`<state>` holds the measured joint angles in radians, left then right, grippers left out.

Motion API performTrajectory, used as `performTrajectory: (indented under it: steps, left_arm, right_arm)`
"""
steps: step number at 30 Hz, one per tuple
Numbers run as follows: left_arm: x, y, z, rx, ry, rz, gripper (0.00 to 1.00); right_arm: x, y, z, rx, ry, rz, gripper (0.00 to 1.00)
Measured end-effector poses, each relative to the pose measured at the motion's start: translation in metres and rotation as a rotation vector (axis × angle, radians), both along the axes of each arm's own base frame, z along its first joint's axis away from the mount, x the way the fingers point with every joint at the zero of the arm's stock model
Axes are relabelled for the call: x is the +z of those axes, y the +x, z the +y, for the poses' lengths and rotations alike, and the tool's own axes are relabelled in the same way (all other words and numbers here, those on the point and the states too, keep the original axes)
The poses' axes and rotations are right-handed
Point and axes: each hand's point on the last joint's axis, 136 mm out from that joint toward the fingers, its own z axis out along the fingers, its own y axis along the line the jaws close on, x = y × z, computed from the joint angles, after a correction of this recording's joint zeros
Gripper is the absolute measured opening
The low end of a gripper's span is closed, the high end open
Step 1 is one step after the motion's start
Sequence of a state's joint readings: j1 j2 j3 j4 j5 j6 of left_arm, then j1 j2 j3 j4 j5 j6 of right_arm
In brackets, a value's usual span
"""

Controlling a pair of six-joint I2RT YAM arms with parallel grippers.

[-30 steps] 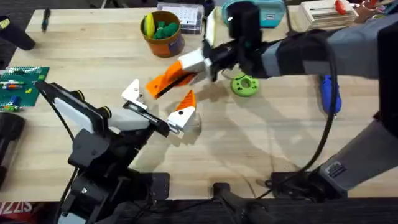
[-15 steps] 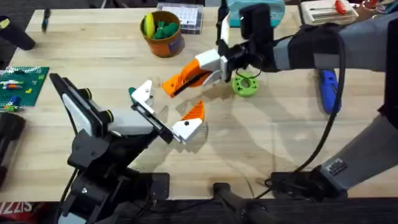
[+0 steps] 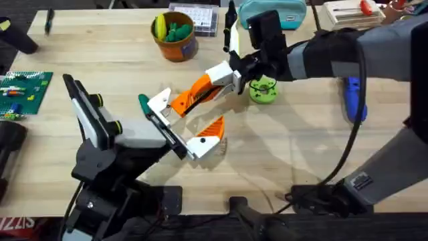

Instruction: Pick up the gripper from the table and insert it into the empty holder that is missing its gripper. Then pick up a screw, insert it into the mounting hole, and use the screwdriver to tighten it. Finally, clean up the table by picking up the vegetable and placing it into the bucket.

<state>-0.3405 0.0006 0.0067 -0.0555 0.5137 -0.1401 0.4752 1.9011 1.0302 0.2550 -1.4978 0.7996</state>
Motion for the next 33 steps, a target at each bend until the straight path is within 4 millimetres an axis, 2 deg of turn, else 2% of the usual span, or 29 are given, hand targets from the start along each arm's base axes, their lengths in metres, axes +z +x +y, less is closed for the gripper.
performTrajectory:
  steps: [9, 21, 29, 33]
  left_arm:
    - [0.000, -0.003, -0.002, -0.020, 0.002, -0.003, 0.986]
    - [0.000, -0.003, -0.002, -0.021, 0.002, -0.002, 0.988]
    - [0.000, -0.005, -0.005, -0.040, -0.006, 0.007, 0.988]
    - [0.000, -0.005, -0.004, -0.037, -0.009, 0.011, 0.988]
  right_arm:
    - [0.010, 0.003, 0.005, 0.010, 0.033, -0.056, 0.021]
    - [0.009, 0.003, 0.008, 0.002, 0.002, -0.010, 0.020]
    - [0.004, -0.003, 0.025, -0.008, -0.033, -0.023, 0.021]
    - [0.004, -0.002, 0.027, -0.018, -0.039, -0.027, 0.023]
